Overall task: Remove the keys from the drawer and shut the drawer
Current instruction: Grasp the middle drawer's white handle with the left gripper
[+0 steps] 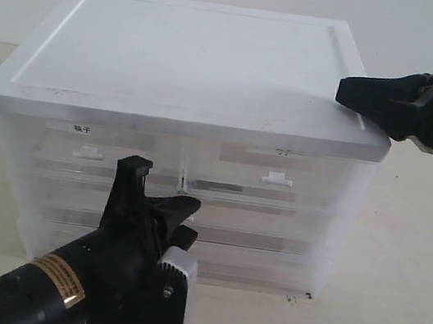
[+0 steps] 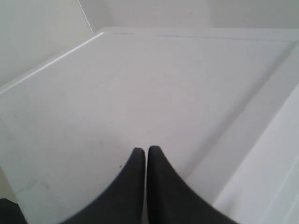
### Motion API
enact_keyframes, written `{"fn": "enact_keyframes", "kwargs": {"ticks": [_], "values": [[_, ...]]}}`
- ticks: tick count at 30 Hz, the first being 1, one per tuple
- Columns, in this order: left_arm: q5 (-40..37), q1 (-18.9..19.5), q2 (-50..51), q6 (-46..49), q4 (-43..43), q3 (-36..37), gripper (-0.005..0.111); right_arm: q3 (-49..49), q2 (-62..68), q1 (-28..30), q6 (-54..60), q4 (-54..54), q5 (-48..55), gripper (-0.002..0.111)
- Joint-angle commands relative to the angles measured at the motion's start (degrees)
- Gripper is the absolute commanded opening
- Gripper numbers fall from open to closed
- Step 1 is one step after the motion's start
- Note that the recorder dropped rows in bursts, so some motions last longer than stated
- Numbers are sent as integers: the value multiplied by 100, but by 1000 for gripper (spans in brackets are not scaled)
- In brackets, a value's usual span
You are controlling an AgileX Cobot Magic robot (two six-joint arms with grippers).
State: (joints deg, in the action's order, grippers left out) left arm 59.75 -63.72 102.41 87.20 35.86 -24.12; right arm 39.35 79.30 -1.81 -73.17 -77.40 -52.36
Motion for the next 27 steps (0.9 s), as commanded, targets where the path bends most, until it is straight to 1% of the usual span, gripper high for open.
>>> {"fn": "enact_keyframes", "kwargs": {"ticks": [1, 3, 5, 9, 11, 12, 13, 15, 18, 22, 25, 27], "values": [[-13, -28, 382, 131, 77, -39, 35, 6, 2, -2, 16, -93, 24, 0], [159, -28, 532, 120, 322, -39, 35, 6, 2, -2, 16, -93, 24, 0], [661, -28, 588, 120, 639, -39, 32, 6, 2, -2, 16, -107, 25, 0], [776, -28, 588, 120, 668, -39, 26, 6, 2, -2, 16, -107, 25, 0], [776, -28, 588, 120, 678, -39, 19, 6, 2, -2, 16, -107, 25, 0], [766, -28, 588, 120, 673, -39, 14, 6, 2, -2, 16, -107, 8, 0], [766, -28, 588, 120, 673, -39, 5, 6, 2, -2, 16, -107, -7, 0], [755, -54, 588, 131, 708, -39, 5, 6, 2, -2, 16, -107, -7, 0], [766, -291, 588, 185, 997, -39, 5, 6, 2, -2, 16, -107, 18, 0], [766, -783, 588, 641, 1707, -39, 5, 6, 2, -2, 16, -107, 18, 0], [753, -1132, 588, 716, 2159, -39, 5, 6, 2, -2, 16, -107, 18, 0], [753, -1337, 588, 741, 2277, -39, 5, 6, 2, -2, 16, -107, 18, 0]]}}
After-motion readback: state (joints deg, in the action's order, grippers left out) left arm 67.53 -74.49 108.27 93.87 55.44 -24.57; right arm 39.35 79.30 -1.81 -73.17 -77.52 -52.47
